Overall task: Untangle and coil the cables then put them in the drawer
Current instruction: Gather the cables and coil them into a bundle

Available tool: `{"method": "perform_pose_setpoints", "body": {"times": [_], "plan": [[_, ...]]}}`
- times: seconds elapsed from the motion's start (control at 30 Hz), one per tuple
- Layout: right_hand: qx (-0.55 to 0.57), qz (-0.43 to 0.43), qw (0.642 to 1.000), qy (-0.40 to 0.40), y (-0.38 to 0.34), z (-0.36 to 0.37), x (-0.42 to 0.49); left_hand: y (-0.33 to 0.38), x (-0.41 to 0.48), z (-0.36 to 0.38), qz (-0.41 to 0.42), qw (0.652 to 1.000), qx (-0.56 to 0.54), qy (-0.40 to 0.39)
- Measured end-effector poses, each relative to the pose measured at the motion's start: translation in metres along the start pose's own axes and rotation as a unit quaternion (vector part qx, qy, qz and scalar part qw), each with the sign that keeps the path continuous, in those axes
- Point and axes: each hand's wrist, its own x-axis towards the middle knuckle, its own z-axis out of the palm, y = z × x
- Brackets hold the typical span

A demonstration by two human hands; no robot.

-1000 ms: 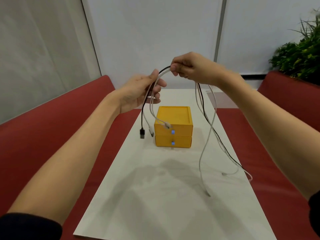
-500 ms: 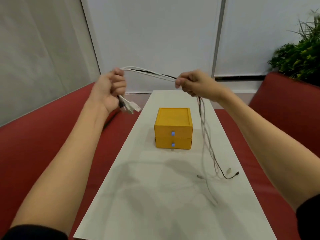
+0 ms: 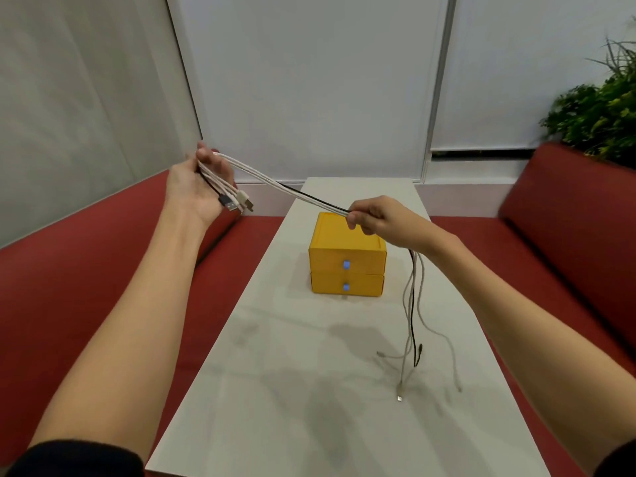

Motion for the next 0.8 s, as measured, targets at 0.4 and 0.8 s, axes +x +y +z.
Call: {"method": "perform_pose_setpoints", "body": {"times": [0.4,0.8], "plan": [[0.038,0.185,0.981,-0.050,0.016,-0.024,-0.009,-0.044,-0.013,0.023,0.073,0.873,0.481,-0.026],[0.218,0.015,0.969,0.116,-0.042,-0.013,0.025,-0.093,-0.023,0.049,-0.053,0.917,0.383,-0.101]]}}
